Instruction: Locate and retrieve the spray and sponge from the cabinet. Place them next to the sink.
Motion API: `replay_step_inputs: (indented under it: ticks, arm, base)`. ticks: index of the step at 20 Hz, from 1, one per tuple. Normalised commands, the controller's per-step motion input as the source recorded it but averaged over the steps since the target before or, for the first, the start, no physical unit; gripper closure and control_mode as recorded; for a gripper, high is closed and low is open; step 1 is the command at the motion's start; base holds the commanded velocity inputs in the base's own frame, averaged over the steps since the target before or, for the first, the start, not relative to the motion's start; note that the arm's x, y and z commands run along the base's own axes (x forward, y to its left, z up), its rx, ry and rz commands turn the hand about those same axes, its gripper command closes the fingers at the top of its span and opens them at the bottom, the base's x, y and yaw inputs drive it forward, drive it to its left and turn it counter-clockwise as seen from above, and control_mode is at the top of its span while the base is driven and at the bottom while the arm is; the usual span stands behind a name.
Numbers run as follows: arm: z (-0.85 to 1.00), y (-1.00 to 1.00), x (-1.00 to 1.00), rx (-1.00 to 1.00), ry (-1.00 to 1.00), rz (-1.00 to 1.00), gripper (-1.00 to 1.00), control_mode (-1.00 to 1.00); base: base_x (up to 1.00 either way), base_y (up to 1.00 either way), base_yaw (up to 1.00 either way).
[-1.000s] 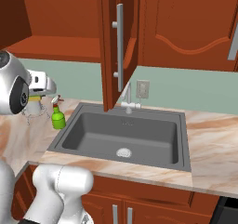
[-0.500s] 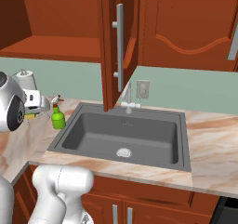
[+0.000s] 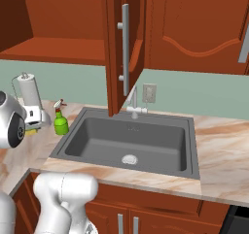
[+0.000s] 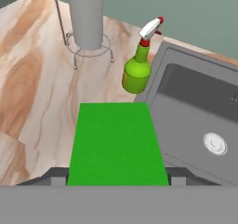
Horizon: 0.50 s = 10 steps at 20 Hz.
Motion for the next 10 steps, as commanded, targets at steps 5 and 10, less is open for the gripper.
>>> replay_step_inputs:
  ticks: [5, 10]
  arm:
    - [-0.58, 0.17, 0.14, -0.03, 0.02, 0.06, 1.0, -1.0]
    - [-0.51, 0.15, 0.21, -0.04, 0.04, 0.1, 1.0, -1.0]
  base:
    - [0.0, 0.0, 0.0]
    - [0.0, 0.0, 0.0]
